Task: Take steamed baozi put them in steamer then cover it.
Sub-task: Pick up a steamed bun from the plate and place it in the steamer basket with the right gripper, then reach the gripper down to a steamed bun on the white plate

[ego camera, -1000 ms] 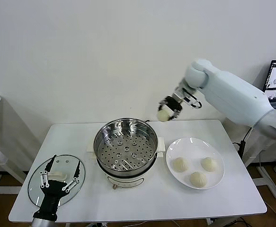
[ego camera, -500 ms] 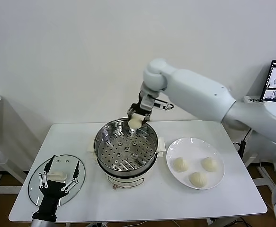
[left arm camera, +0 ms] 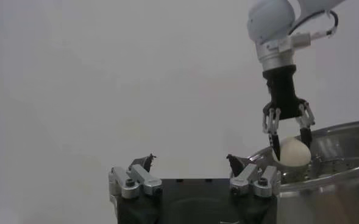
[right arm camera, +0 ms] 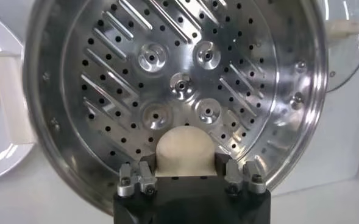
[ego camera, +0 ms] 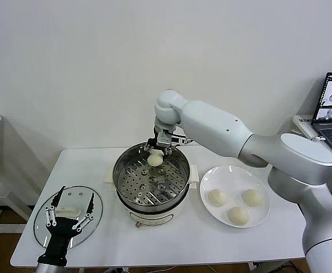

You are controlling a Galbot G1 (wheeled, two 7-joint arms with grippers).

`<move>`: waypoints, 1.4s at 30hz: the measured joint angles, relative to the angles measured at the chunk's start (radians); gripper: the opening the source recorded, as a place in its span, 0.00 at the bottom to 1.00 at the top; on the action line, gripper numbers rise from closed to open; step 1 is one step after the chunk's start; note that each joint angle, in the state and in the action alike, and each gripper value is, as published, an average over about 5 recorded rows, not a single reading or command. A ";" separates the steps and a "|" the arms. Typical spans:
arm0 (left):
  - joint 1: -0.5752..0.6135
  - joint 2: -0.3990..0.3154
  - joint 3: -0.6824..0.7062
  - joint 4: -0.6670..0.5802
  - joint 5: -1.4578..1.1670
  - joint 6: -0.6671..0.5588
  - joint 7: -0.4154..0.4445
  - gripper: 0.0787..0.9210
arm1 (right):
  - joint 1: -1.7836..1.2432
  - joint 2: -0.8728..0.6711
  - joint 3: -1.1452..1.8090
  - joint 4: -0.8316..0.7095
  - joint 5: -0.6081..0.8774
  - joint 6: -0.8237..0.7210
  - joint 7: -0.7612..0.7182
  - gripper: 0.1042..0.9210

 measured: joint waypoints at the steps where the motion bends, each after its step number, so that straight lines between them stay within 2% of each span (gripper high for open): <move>1: 0.000 0.000 0.000 0.000 0.000 0.000 0.000 0.88 | -0.004 0.006 0.001 -0.007 -0.006 0.003 0.002 0.67; 6: -0.002 0.000 -0.001 0.000 0.000 -0.002 -0.001 0.88 | -0.020 0.030 0.005 -0.036 -0.033 0.014 0.012 0.70; 11: -0.001 -0.001 -0.002 -0.001 -0.001 -0.005 -0.001 0.88 | -0.023 0.038 0.011 -0.045 -0.039 0.016 0.017 0.83; 15: 0.000 -0.002 -0.005 -0.002 -0.002 -0.005 -0.002 0.88 | -0.013 0.030 0.010 -0.037 -0.002 -0.010 -0.001 0.88; 20: 0.002 0.000 -0.007 -0.002 -0.002 -0.007 -0.002 0.88 | 0.029 -0.013 0.009 0.009 0.128 -0.114 -0.072 0.88; 28: -0.001 0.001 -0.005 -0.004 -0.002 -0.008 -0.002 0.88 | 0.145 -0.174 -0.042 0.074 0.403 -0.378 -0.148 0.88; 36: -0.006 0.002 0.002 0.000 -0.001 -0.008 -0.002 0.88 | 0.192 -0.383 -0.195 0.119 0.628 -0.592 -0.121 0.88; 42: -0.010 0.001 0.001 0.002 -0.001 -0.006 -0.002 0.88 | 0.156 -0.507 -0.292 0.162 0.716 -0.697 -0.059 0.88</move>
